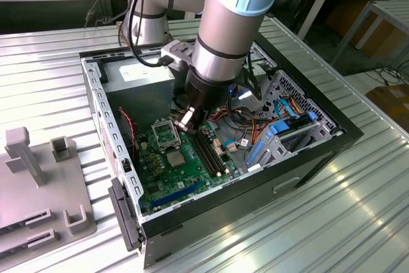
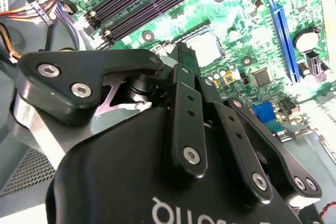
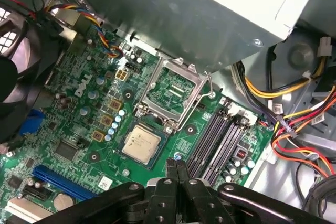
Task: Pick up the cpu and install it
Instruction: 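Close the cpu cover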
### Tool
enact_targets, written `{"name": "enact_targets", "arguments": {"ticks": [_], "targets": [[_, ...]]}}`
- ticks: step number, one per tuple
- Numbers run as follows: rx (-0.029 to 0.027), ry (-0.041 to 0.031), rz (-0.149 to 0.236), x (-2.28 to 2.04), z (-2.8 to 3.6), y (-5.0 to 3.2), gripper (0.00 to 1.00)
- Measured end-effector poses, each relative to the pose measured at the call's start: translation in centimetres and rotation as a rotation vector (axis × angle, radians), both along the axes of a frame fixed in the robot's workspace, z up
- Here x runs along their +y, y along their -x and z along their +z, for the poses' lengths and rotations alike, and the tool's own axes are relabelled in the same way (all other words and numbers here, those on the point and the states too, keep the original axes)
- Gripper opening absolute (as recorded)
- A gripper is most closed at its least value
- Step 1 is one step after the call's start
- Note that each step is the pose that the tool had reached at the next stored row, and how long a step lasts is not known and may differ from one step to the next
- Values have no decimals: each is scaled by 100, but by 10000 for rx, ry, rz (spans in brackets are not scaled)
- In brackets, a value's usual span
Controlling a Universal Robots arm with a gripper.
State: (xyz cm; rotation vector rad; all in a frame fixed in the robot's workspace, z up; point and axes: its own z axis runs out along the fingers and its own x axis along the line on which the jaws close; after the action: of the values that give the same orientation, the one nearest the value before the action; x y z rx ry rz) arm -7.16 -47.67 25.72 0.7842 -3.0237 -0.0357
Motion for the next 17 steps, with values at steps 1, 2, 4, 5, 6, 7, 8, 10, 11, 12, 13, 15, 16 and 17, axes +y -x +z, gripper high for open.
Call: {"name": "enact_targets", "arguments": {"ticks": [1, 2, 4, 5, 6, 7, 8, 10, 11, 12, 13, 15, 16, 17], "targets": [[0, 0, 1, 23, 0, -7, 11], [0, -1, 1, 40, 0, -11, 11], [0, 0, 5, 100, 0, -27, 11], [0, 1, 6, 133, 0, -34, 11], [-1, -1, 7, 158, 0, -38, 11], [-1, -2, 10, 183, -1, -43, 11], [-1, -1, 14, 207, -1, -47, 11], [0, 0, 25, 244, 0, -53, 11], [0, 0, 34, 258, -1, -58, 11], [0, -1, 50, 275, -1, -66, 11], [0, -1, 75, 283, -1, -73, 11], [-1, -1, 172, 295, -1, -87, 11], [0, 0, 275, 299, -1, -89, 11], [0, 0, 397, 299, -1, -89, 11]]}}
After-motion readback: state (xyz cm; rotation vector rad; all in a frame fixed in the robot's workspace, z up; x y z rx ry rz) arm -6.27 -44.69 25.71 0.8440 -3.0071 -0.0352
